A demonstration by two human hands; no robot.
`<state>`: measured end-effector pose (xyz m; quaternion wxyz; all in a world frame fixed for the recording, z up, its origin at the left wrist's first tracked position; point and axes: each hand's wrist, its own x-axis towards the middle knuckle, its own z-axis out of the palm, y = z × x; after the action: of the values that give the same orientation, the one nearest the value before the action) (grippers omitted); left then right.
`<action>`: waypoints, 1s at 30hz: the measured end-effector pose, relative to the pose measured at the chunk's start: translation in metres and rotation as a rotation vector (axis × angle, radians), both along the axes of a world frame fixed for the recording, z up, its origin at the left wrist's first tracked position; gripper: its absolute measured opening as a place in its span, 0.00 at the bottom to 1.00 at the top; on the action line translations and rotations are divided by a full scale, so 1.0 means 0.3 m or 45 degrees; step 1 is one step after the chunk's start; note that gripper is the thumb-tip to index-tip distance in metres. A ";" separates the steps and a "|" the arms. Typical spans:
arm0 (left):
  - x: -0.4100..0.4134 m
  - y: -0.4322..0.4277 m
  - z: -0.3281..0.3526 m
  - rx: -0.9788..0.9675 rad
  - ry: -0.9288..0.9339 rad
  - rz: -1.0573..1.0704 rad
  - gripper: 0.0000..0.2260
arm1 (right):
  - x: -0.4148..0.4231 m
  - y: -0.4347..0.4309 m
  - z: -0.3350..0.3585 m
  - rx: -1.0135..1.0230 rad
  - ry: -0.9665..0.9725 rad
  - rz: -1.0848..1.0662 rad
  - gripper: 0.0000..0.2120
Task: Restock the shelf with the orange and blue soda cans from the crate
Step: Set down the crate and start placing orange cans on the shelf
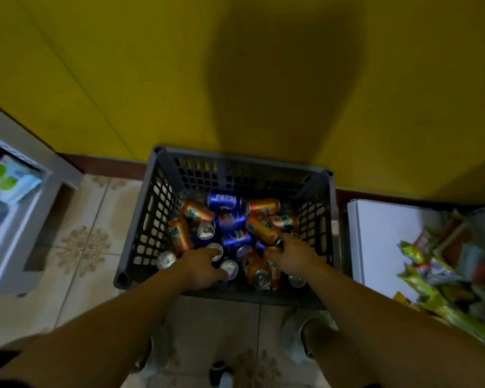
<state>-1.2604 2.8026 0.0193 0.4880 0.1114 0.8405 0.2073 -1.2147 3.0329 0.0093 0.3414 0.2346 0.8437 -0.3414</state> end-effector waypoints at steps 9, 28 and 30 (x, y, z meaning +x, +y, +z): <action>-0.002 0.109 -0.334 0.006 -0.229 -0.105 0.16 | 0.007 -0.105 -0.271 -0.215 -0.294 -0.010 0.20; 0.048 0.235 0.284 0.824 0.028 0.466 0.25 | 0.029 0.011 0.447 -0.399 0.659 -0.526 0.26; 0.078 0.272 0.413 0.930 0.081 0.548 0.22 | 0.065 0.004 0.550 -0.534 0.819 -0.742 0.27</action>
<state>-1.2371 2.8842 0.1432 0.3359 0.1054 0.7306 0.5851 -1.1951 3.0341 0.1742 -0.0069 0.2700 0.7185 -0.6410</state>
